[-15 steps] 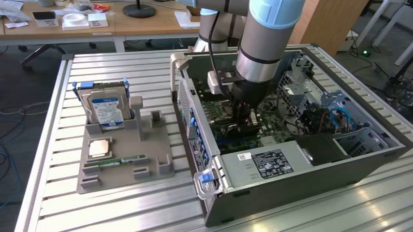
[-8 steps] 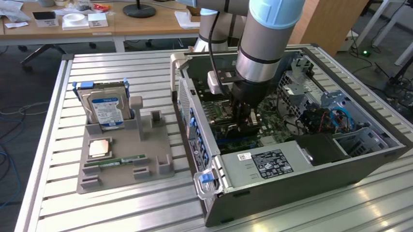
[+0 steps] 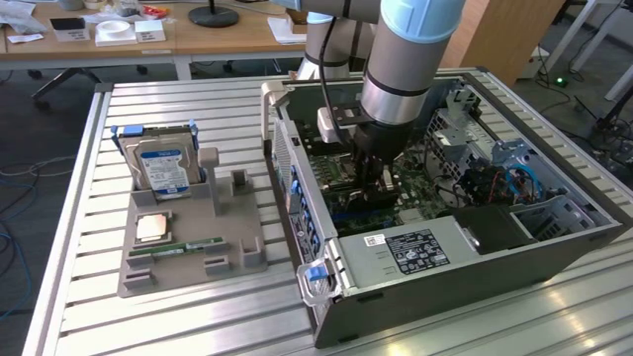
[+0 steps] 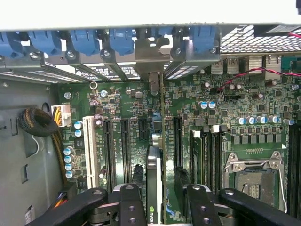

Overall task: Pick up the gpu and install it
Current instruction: 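Insert the gpu into the slot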

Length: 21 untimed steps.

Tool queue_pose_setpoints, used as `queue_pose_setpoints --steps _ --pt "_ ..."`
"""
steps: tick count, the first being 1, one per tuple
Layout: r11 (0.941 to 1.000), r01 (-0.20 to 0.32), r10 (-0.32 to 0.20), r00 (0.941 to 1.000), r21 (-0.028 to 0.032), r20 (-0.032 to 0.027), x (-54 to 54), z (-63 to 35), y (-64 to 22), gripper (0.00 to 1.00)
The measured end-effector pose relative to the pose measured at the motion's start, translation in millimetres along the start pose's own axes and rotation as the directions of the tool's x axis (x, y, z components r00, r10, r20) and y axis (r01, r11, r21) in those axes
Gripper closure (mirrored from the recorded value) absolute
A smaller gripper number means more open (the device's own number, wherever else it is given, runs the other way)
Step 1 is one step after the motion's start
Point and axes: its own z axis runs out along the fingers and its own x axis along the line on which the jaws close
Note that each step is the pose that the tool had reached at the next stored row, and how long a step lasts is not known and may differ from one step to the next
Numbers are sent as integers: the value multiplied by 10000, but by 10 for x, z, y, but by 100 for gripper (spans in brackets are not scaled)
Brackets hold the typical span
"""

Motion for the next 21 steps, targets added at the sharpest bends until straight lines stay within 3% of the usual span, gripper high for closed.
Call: queue_pose_setpoints --steps 10,11,21 --pt "10000 -1 1 10000 0 0 -2 0 0 61" --pt "10000 0 0 10000 0 -1 -2 0 0 68" --pt "10000 -1 1 10000 0 -1 -2 0 0 74"
